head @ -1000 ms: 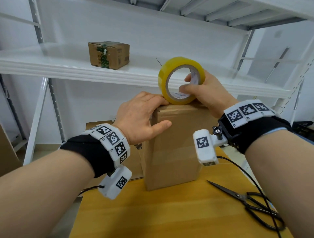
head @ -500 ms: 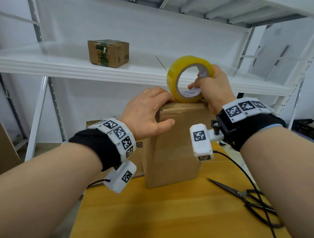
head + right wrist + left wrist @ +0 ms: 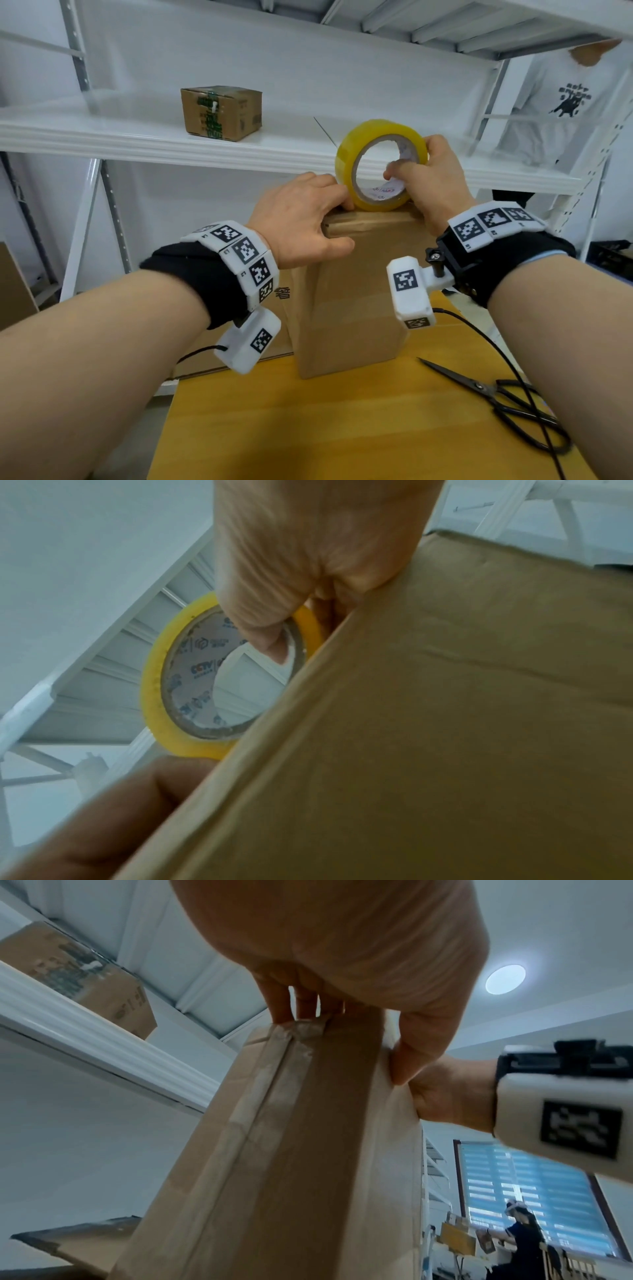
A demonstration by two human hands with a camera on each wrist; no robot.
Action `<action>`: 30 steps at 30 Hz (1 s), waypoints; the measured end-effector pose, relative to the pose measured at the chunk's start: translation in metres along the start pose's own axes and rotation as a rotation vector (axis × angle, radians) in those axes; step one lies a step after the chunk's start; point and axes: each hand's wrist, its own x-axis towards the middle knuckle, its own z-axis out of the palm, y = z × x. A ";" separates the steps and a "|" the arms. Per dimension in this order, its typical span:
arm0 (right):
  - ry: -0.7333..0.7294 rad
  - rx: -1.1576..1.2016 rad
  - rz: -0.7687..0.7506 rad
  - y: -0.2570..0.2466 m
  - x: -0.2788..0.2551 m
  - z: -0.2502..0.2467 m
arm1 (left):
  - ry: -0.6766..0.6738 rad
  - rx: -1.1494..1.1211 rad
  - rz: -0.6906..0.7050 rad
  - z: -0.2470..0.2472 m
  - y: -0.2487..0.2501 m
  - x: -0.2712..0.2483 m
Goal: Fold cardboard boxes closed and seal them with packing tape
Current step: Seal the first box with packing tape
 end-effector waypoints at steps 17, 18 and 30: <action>-0.098 -0.662 0.124 -0.011 -0.012 -0.034 | -0.194 -0.614 -0.503 -0.018 0.000 0.020; -0.109 -0.717 0.152 -0.013 -0.011 -0.035 | -0.199 -0.656 -0.538 -0.018 0.000 0.020; -0.396 -0.526 0.278 -0.034 -0.023 -0.021 | -0.180 -0.906 -0.714 -0.022 -0.001 0.005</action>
